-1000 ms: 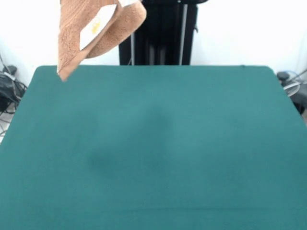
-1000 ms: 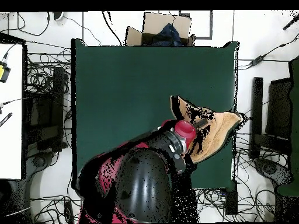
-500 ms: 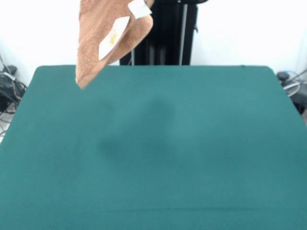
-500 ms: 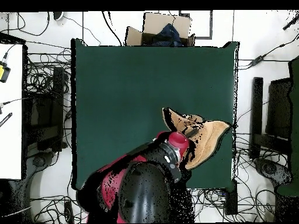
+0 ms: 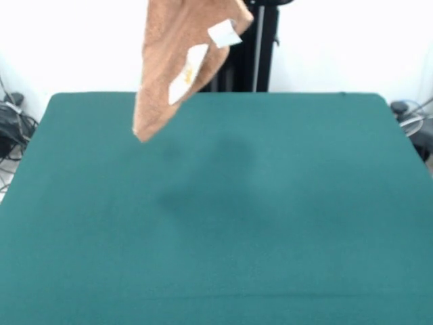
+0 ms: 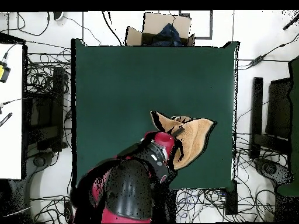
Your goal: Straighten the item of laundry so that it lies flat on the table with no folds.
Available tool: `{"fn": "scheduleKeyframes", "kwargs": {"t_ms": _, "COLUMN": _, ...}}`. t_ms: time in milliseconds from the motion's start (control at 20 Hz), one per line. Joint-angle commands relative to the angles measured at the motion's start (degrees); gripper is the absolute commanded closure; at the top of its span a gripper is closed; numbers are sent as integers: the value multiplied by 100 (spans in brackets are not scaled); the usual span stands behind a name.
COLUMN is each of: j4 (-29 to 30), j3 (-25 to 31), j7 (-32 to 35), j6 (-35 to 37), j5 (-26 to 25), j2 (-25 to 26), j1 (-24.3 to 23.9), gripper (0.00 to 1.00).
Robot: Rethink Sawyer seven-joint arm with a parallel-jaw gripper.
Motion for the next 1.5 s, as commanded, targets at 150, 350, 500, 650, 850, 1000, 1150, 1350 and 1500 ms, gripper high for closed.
{"fn": "scheduleKeyframes", "kwargs": {"t_ms": 150, "j4": 711, "j3": 426, "j7": 569, "j6": -705, "j5": -286, "j2": 582, "j1": 120, "gripper": 100}}
{"fn": "scheduleKeyframes", "kwargs": {"t_ms": 350, "j4": 681, "j3": 325, "j7": 583, "j6": -714, "j5": -333, "j2": 692, "j1": 207, "gripper": 100}}
{"fn": "scheduleKeyframes", "kwargs": {"t_ms": 500, "j4": 666, "j3": 282, "j7": 641, "j6": -747, "j5": -352, "j2": 773, "j1": 269, "gripper": 100}}
{"fn": "scheduleKeyframes", "kwargs": {"t_ms": 650, "j4": 666, "j3": 247, "j7": 634, "j6": -763, "j5": -350, "j2": 803, "j1": 290, "gripper": 100}}
{"fn": "scheduleKeyframes", "kwargs": {"t_ms": 850, "j4": 635, "j3": 173, "j7": 730, "j6": -752, "j5": -367, "j2": 852, "j1": 362, "gripper": 100}}
{"fn": "scheduleKeyframes", "kwargs": {"t_ms": 1000, "j4": 629, "j3": 141, "j7": 686, "j6": -741, "j5": -332, "j2": 841, "j1": 377, "gripper": 100}}
{"fn": "scheduleKeyframes", "kwargs": {"t_ms": 1150, "j4": 614, "j3": 89, "j7": 717, "j6": -671, "j5": -334, "j2": 872, "j1": 414, "gripper": 100}}
{"fn": "scheduleKeyframes", "kwargs": {"t_ms": 1350, "j4": 685, "j3": 171, "j7": 512, "j6": -970, "j5": -361, "j2": 729, "j1": 335, "gripper": 100}}
{"fn": "scheduleKeyframes", "kwargs": {"t_ms": 1500, "j4": 618, "j3": 86, "j7": 556, "j6": -840, "j5": -428, "j2": 742, "j1": 441, "gripper": 100}}
